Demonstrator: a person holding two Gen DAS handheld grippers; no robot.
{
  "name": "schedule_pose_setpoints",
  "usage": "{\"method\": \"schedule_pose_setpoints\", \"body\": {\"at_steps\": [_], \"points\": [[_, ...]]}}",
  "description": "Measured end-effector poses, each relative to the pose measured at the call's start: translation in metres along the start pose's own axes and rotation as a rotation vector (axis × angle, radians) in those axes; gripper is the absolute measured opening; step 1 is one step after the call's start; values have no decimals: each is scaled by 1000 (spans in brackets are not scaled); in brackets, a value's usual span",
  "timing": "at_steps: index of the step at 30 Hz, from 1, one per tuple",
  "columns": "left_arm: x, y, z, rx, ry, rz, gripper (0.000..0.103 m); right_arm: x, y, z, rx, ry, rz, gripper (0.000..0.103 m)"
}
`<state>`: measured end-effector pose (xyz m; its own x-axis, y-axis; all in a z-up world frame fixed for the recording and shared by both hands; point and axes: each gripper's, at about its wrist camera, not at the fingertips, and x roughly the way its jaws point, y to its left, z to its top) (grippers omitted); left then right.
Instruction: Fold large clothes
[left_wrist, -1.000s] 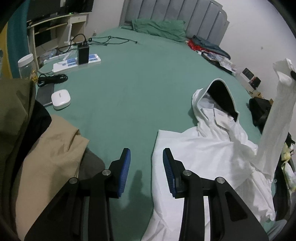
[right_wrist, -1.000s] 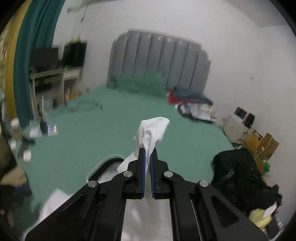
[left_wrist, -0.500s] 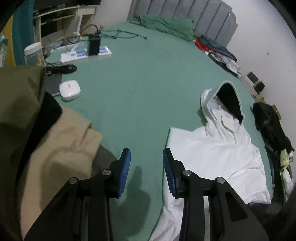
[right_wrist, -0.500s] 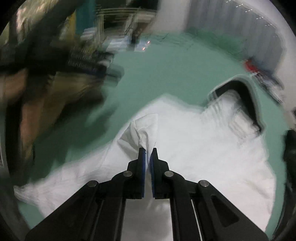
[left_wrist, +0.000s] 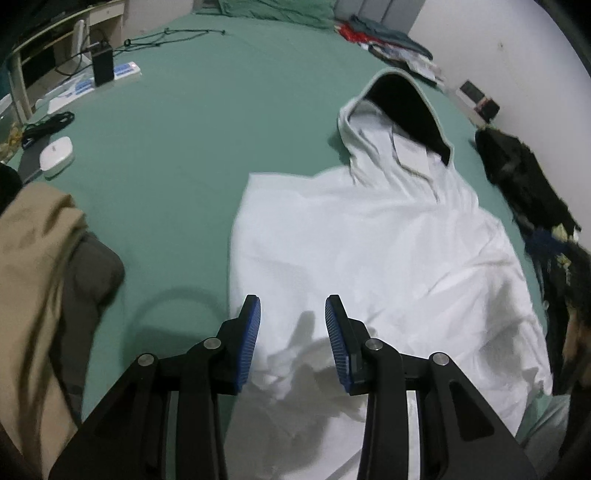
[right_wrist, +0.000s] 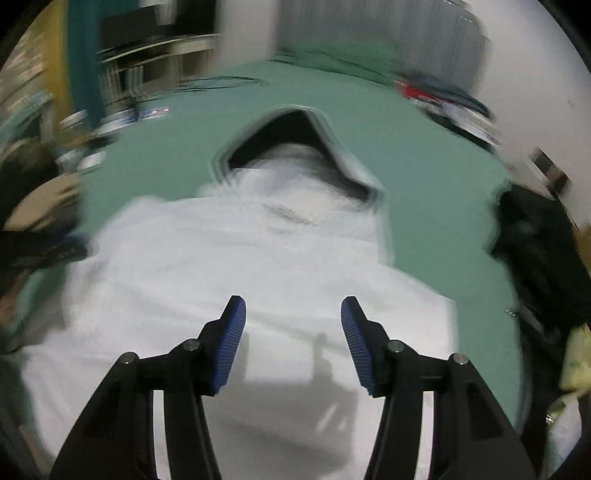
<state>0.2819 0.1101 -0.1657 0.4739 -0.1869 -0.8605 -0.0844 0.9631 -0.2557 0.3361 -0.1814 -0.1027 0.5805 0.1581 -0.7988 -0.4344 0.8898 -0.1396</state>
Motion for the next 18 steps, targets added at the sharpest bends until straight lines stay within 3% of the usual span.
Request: {"method": "schedule_pose_setpoints", "body": {"at_steps": [4,8,10,11,12,13,14,15,18], "points": [[0,-7,-6,11,31,-23,39,32,-81,-10,126,45,-62,54],[8,-11,-13,27,69,-1,39,74,-115,-22,158,140,-82,54],[15,-14,-18,39,87,10,39,84,-127,-30,171,170,-21,53],[17,-16,-20,52,87,17,39,87,-128,-32,167,164,5,48],[18,-20,-21,78,80,29,38,85,-129,-31,158,143,17,36],[18,-24,-22,99,69,38,33,84,-131,-30,149,130,22,4],[17,-26,-22,113,54,42,23,81,-133,-28,152,121,14,3],[17,-28,-21,120,50,43,3,78,-136,-27,162,100,5,3],[8,-30,-15,116,-10,37,2,73,-156,-21,226,54,8,3]]}}
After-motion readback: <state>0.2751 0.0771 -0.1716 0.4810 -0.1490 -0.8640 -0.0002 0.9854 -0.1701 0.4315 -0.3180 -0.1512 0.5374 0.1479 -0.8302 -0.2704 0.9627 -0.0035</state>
